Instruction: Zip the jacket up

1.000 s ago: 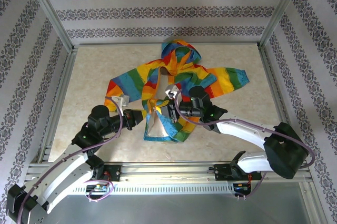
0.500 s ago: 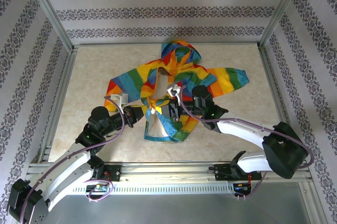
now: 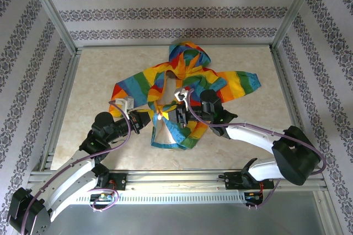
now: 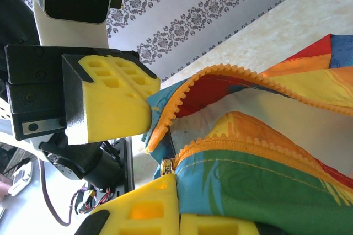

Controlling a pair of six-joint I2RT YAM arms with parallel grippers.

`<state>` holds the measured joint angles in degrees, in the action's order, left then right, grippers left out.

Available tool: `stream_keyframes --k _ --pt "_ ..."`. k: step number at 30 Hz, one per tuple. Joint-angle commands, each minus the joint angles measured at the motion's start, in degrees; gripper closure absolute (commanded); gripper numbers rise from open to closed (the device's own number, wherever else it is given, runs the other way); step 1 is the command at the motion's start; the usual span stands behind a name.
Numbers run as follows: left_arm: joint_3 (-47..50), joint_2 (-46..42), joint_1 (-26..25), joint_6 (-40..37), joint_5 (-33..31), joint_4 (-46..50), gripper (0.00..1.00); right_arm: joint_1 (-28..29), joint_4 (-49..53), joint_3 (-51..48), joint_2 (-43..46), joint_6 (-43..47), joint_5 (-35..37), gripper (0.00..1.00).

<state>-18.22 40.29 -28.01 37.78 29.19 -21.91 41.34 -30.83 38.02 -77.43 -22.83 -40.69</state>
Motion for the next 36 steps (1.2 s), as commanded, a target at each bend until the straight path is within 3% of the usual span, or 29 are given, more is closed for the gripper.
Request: stream_keyframes --k 1,36 --pt "0.6 -0.5 0.7 -1.9 -1.5 -1.3 1.0 -0.3 -3.9 0.1 -0.4 -0.6 -2.0 1.0" --pt "2.0 -1.5 0.7 -1.0 -2.9 -2.6 1.0 -0.2 -5.1 0.4 -1.1 -2.1 -2.2 1.0"
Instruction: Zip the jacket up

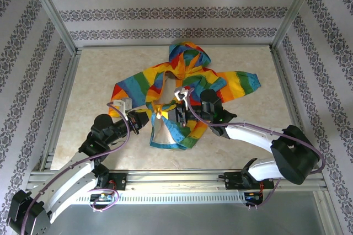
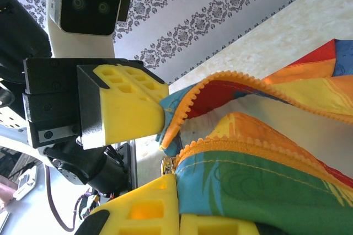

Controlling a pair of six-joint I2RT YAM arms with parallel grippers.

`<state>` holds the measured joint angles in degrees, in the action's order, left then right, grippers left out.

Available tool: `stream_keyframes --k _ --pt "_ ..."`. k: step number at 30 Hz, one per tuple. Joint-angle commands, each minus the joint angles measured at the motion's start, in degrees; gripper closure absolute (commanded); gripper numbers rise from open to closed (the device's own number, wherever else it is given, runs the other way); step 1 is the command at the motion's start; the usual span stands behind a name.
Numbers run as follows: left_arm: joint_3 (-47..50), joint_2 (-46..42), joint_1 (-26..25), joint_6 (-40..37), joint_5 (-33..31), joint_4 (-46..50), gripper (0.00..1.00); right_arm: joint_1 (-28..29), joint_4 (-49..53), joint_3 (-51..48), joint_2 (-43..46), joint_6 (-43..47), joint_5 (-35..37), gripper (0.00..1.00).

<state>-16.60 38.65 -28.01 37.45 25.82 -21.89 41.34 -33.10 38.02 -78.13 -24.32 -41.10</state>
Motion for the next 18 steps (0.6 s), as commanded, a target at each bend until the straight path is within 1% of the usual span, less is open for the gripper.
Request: stream_keyframes --k 1,18 --pt "0.4 0.2 0.7 -0.5 0.6 -2.7 1.0 -0.2 -2.8 0.3 -0.3 -0.6 -1.8 1.0" --pt "0.8 0.4 0.6 -0.4 1.9 -2.8 1.0 -0.1 -3.3 0.8 -1.1 -1.4 -1.8 1.0"
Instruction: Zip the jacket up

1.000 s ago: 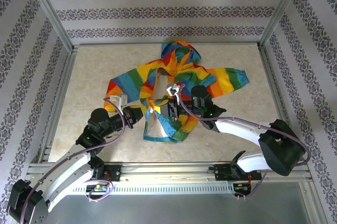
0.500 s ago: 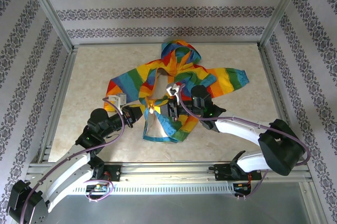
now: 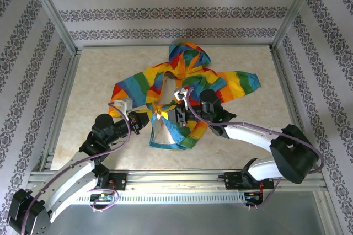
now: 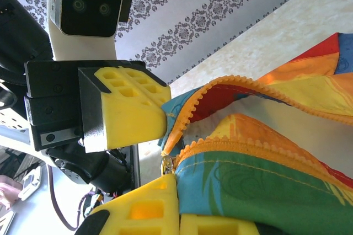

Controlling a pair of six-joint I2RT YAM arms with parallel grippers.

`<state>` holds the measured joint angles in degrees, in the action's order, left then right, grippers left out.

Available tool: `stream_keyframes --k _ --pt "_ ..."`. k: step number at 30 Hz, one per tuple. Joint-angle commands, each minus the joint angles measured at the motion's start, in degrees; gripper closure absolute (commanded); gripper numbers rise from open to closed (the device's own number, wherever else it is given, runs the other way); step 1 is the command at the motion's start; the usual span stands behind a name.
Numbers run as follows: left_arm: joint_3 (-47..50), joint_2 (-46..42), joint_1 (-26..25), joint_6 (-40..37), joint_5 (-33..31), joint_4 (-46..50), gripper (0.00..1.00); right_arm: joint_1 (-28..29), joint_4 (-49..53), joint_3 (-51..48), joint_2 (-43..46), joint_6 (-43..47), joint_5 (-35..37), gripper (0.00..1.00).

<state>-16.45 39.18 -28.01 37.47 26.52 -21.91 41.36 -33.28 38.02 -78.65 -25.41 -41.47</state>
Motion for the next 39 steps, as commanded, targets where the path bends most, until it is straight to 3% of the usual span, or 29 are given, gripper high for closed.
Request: stream_keyframes --k 1,39 --pt "0.7 -0.2 0.7 -0.4 1.3 -2.8 1.0 -0.1 -3.3 0.9 -0.6 -0.4 -1.4 1.0" --pt "2.0 0.0 0.6 -0.6 -0.9 -5.2 1.0 0.2 -4.3 1.2 -1.5 -2.3 -1.9 1.0"
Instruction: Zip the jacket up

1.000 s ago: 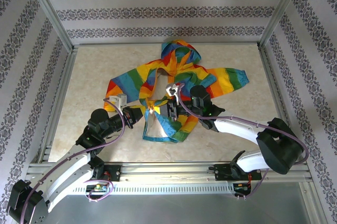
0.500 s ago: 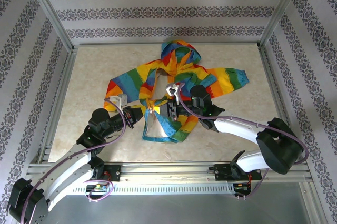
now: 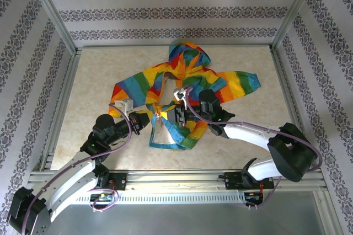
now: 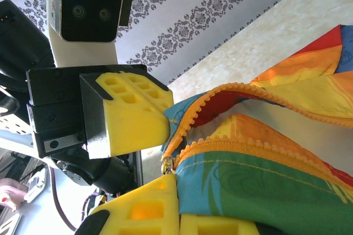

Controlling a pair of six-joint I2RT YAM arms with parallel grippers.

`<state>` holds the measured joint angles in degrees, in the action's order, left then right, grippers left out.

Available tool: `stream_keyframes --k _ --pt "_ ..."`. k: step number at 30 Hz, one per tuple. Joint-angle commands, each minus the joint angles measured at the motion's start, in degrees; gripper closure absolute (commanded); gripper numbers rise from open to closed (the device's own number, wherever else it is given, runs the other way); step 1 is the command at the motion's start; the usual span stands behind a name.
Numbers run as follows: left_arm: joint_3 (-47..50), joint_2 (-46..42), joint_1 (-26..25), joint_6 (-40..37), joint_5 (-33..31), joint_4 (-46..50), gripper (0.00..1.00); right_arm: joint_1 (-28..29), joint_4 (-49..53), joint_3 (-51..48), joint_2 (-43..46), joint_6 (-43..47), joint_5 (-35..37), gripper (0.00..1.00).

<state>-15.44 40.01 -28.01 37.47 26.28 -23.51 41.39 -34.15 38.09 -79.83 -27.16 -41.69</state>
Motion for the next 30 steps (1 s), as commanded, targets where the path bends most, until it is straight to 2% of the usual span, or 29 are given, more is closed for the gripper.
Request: stream_keyframes --k 1,30 --pt "1.0 -0.8 0.6 -0.5 -0.7 -3.8 1.0 0.2 -3.4 1.1 -0.3 -0.7 -1.6 1.0" --pt "1.9 0.2 0.6 0.3 -1.4 -6.4 1.0 0.3 -4.1 1.6 -1.5 -2.0 -1.6 1.0"
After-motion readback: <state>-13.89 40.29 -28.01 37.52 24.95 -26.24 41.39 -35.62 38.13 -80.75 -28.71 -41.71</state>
